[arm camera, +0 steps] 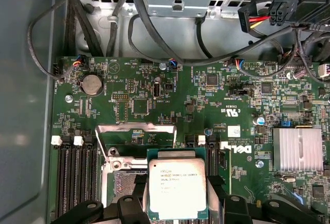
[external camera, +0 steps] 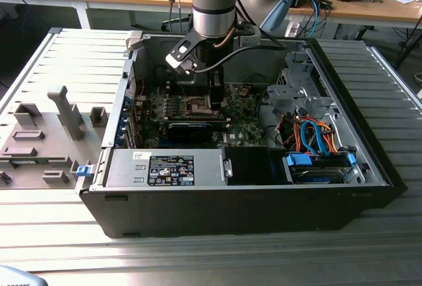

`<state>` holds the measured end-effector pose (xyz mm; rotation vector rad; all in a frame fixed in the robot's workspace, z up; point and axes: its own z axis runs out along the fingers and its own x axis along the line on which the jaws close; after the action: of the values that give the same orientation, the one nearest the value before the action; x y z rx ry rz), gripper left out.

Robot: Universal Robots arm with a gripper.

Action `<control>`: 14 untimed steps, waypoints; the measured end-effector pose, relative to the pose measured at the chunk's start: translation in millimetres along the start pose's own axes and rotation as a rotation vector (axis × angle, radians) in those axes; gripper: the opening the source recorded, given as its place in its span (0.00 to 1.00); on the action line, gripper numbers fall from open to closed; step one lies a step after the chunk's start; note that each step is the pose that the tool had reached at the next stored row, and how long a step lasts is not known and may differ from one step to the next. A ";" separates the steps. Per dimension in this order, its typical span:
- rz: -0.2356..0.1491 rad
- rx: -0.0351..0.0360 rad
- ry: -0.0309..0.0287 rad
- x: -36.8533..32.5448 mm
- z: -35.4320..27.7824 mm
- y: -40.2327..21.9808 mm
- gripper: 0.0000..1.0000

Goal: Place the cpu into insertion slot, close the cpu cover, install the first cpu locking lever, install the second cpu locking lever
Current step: 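Place the cpu into insertion slot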

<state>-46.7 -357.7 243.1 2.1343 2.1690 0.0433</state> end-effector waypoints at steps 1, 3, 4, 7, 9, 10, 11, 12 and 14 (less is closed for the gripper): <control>0.000 0.0000 0.0000 0.0 0.1 0.0 0.55; 0.000 0.0000 -0.0004 0.0 0.3 0.0 0.55; 0.000 0.0000 -0.0006 0.0 0.4 -0.1 0.55; 0.000 -0.0001 -0.0003 0.8 0.6 -0.5 0.55; 0.000 0.0000 -0.0005 1.3 0.5 -1.0 0.55; 0.000 0.0000 -0.0005 1.5 0.5 -1.3 0.55; 0.000 0.0000 -0.0005 1.7 0.5 -1.5 0.55; 0.000 0.0000 -0.0005 1.9 0.5 -1.9 0.55; 0.000 0.0000 -0.0006 1.9 0.5 -2.4 0.55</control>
<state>-49.2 -355.9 242.2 2.1341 2.1687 0.0426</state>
